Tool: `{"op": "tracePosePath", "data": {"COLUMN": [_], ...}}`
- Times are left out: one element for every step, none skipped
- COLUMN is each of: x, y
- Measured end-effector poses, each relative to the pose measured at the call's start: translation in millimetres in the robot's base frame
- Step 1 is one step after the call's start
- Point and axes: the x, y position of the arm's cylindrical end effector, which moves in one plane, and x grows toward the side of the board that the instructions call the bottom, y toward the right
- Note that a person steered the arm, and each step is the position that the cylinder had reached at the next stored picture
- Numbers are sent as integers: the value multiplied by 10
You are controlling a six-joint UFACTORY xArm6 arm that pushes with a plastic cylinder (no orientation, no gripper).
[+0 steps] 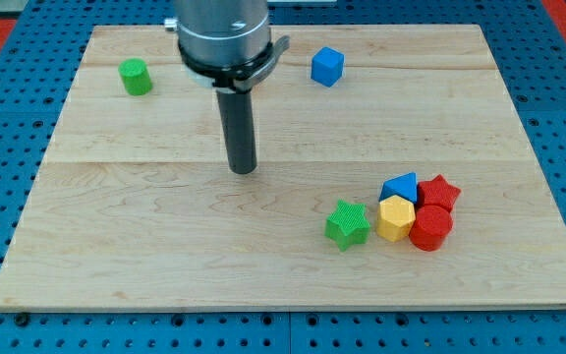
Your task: Move the yellow heart below to the blue cube
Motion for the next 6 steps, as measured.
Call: {"op": "tracePosePath", "data": {"x": [-431, -1035, -1288, -1695, -1246, -889], "y": [-172, -137, -776, -240, 357, 708]}}
